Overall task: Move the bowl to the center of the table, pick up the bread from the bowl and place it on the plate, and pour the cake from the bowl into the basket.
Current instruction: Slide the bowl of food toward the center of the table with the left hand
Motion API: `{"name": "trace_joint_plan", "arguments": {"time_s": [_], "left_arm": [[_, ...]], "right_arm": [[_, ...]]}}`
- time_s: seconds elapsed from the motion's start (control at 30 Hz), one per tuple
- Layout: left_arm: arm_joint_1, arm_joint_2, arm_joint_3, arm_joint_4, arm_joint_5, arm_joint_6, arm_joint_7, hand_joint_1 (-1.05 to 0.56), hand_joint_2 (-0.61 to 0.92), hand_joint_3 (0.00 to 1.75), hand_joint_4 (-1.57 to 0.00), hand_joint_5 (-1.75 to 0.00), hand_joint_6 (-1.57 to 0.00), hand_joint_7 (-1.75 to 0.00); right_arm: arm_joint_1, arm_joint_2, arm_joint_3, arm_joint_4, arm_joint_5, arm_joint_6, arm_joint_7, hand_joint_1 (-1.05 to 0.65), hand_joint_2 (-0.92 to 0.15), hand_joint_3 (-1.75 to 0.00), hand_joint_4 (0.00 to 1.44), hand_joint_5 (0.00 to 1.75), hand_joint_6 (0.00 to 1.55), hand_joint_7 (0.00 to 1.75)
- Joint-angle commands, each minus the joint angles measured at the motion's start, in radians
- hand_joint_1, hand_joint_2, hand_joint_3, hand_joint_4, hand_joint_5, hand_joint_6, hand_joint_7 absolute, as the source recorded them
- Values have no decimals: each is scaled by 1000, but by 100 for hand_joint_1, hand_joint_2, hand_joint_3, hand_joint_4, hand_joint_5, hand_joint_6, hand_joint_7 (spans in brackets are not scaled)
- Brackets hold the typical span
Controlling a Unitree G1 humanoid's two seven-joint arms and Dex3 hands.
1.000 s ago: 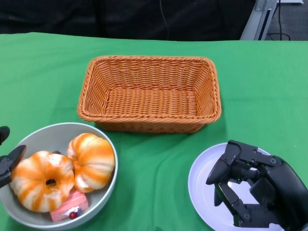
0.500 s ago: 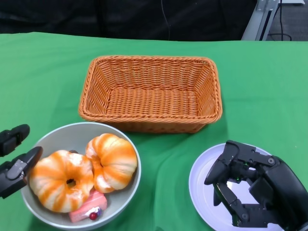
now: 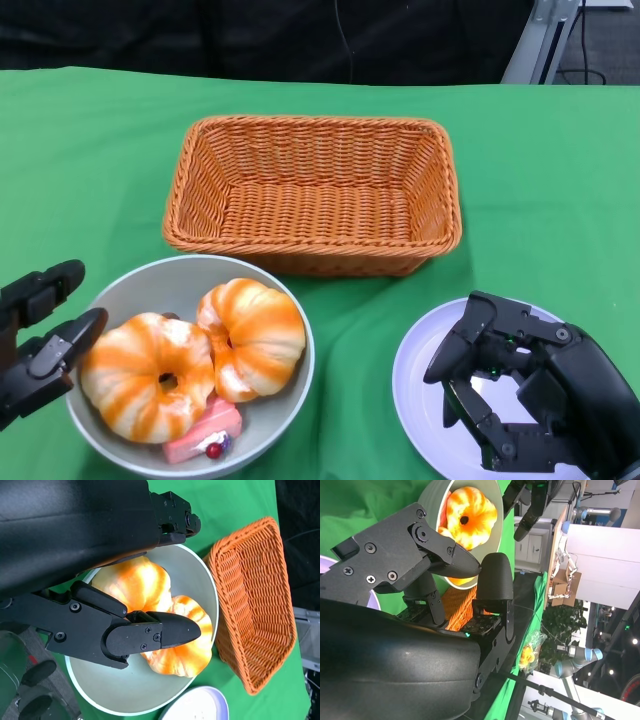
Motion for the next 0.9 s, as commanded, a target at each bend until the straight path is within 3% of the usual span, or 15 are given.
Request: {"name": "trace_joint_plan", "arguments": {"time_s": [0.03,0.9], "left_arm": [[11,23,-11,-29,-20,17,-25,-66,92,55,-1,0,0,0],[-11,30,-51,-97,-64,154,-24,-66,92,57,-2,-1,0,0]], "right_arm": [[3,-5,-2,-5,4,-2,-5,-15,-57,-107,73,165,70,134],[1,-10,13,-9,-14,-4,-10,-14,-58,-106,73,165,70,134]]}}
